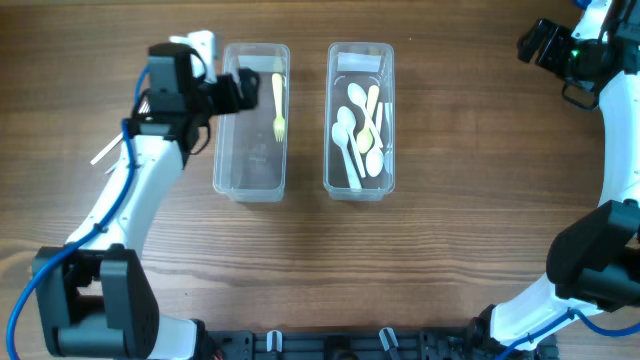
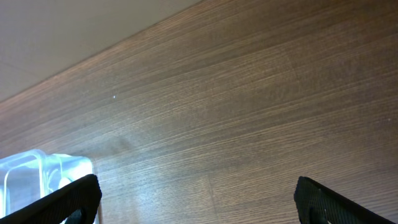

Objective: Pack container
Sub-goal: 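Return the left gripper to the forks and grasp the light-blue fork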

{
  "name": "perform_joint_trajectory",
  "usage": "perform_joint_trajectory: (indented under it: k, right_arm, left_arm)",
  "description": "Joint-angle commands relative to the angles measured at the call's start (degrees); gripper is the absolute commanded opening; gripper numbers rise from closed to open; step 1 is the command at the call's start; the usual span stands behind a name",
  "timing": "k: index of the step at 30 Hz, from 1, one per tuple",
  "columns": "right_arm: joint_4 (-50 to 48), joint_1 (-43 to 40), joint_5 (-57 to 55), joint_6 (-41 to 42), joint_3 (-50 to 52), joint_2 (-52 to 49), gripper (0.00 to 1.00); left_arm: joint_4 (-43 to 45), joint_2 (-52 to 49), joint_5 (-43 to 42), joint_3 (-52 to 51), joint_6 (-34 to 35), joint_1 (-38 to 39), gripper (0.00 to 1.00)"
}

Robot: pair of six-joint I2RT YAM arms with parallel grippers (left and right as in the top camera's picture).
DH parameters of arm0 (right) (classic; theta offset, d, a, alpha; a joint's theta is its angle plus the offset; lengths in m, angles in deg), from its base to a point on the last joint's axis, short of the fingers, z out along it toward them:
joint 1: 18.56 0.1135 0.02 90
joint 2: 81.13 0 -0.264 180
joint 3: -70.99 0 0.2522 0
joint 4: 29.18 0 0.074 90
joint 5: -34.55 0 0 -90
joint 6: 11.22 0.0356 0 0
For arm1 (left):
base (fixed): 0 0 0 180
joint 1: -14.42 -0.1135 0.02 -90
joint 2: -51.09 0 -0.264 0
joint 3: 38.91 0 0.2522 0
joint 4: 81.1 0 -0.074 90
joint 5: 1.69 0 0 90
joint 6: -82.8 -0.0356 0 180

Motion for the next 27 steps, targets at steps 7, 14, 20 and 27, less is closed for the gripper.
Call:
perform_joint_trajectory:
  k: [7, 14, 20, 27]
  right_arm:
    - [-0.11, -0.04, -0.55, -0.63, -0.20, 0.57, 1.00]
    - [-0.11, -0.04, -0.55, -0.66, -0.20, 0.57, 1.00]
    - [-0.11, -0.04, -0.57, -0.63, -0.20, 0.57, 1.00]
    - [-0.11, -0.04, -0.57, -0.66, -0.20, 0.57, 1.00]
  left_arm:
    - [2.49, 3.98, -0.09, 2.40, 37.16, -12.48, 1.00]
    - [-11.87, 3.69, 6.60, 2.40, 57.09, -15.21, 0.98]
    - [-34.03, -0.44, 21.55, 2.19, 84.96, -14.45, 0.79]
    - [-32.72, -8.57, 21.35, 2.19, 90.27, -15.10, 0.67]
